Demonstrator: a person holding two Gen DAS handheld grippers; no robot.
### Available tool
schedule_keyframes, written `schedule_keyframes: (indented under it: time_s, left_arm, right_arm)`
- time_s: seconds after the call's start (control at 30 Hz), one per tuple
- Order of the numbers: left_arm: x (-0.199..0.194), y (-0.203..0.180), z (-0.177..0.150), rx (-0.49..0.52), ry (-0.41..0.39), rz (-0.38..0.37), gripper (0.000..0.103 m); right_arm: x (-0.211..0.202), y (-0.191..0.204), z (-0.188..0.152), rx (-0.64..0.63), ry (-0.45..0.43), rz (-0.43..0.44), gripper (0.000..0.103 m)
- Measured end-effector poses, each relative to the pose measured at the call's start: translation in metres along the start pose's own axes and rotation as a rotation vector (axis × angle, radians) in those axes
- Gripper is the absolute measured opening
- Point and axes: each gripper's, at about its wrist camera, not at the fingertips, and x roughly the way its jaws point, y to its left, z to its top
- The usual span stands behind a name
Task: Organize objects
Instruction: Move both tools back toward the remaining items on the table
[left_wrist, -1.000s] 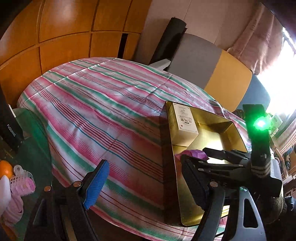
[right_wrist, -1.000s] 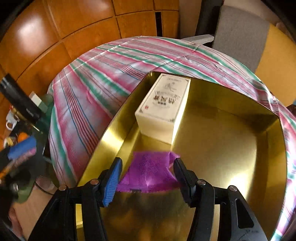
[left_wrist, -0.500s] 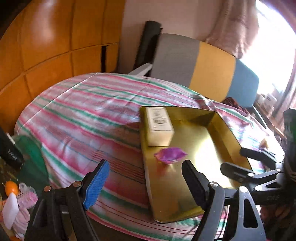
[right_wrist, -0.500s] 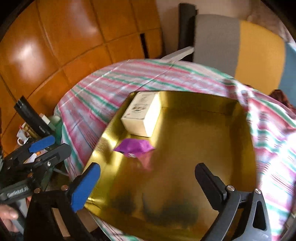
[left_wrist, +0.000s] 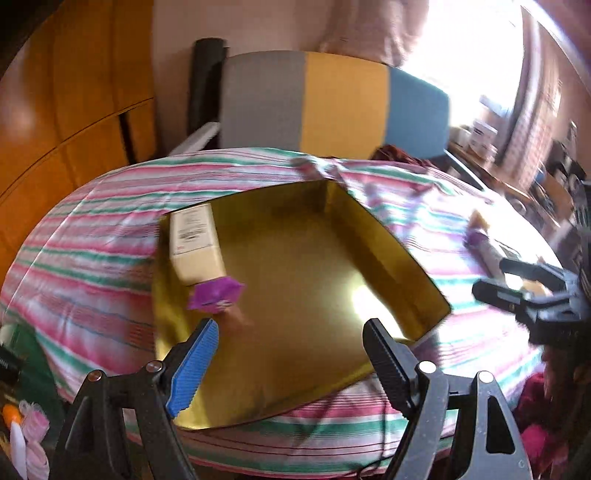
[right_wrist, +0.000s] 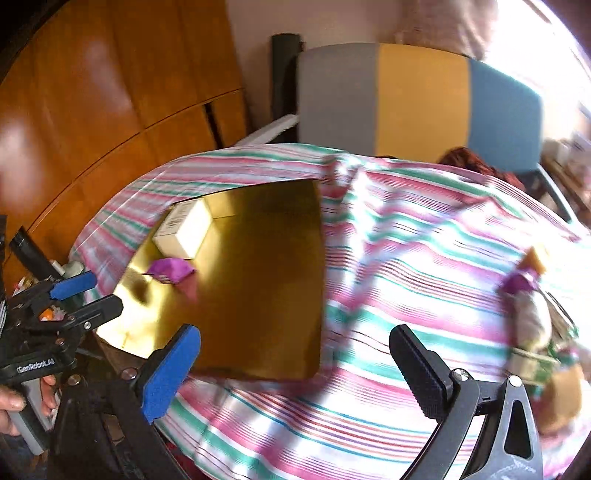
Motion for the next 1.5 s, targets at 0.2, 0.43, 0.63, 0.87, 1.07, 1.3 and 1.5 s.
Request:
schedule_keyframes:
  time_s: [0.2, 0.43, 0.63, 0.87, 1.07, 1.3, 1.5]
  left_arm:
    - [0.007, -0.042, 0.004, 0.107, 0.018, -0.054, 0.081]
    - [0.02, -0.08, 0.016, 0.187, 0.038, -0.136, 0.081]
    - [0.028, -0.121, 0.021, 0.261, 0.062, -0.212, 0.081]
    - [0.047, -0.168, 0.023, 0.366, 0.099, -0.245, 0.081]
    - [0.06, -0.207, 0.032, 0.446, 0.107, -0.291, 0.076]
    - [0.078, -0.252, 0.032, 0.54, 0.148, -0.363, 0.068]
    - [0.092, -0.289, 0.032, 0.644, 0.15, -0.408, 0.064]
  right_arm:
    - [-0.033, -0.078, -0.014, 0.155, -0.036, -0.099, 0.103]
    - [-0.084, -0.184, -0.041, 0.378, -0.089, -0.296, 0.103]
    - [-0.119, -0.269, -0.083, 0.69, -0.171, -0.409, 0.103]
    - [-0.134, -0.3, -0.104, 0.926, -0.313, -0.276, 0.103]
    - [-0.13, -0.304, -0.098, 0.922, -0.306, -0.254, 0.103]
    - [-0.128, -0.3, -0.106, 0.937, -0.3, -0.226, 0.103]
    - [-0.126, -0.3, -0.107, 0.948, -0.309, -0.209, 0.103]
